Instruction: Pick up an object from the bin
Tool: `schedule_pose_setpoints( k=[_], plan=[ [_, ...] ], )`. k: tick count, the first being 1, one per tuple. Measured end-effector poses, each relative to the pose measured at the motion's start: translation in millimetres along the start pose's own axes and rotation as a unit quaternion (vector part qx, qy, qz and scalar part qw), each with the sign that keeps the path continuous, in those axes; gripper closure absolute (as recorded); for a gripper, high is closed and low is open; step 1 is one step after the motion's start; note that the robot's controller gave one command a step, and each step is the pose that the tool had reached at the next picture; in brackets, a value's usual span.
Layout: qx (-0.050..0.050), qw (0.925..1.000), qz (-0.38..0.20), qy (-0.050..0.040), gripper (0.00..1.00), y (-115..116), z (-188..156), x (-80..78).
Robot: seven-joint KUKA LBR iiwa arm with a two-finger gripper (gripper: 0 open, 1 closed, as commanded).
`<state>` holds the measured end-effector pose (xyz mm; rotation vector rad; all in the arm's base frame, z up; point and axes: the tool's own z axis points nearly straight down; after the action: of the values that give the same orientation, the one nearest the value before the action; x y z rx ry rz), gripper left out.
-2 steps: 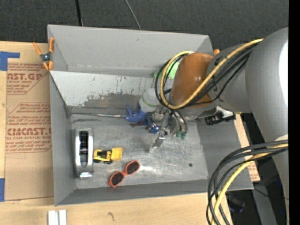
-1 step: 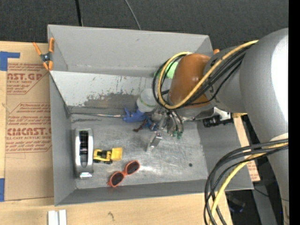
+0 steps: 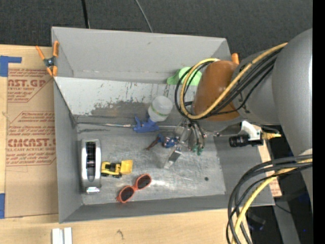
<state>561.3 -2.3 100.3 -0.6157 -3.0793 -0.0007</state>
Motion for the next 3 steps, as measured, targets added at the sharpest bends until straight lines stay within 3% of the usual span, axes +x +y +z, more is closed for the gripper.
schedule_pose_setpoints(
  k=[1,2,3],
  plan=[
    [-0.005,0.9994,0.034,-0.0081,0.0,-1.6,25.2,-0.3],
    [0.0,0.9985,0.053,-0.0126,1.0,21.7,20.1,12.4],
    [0.0,0.9985,0.053,-0.0126,1.0,21.7,20.1,12.4]
  ],
)
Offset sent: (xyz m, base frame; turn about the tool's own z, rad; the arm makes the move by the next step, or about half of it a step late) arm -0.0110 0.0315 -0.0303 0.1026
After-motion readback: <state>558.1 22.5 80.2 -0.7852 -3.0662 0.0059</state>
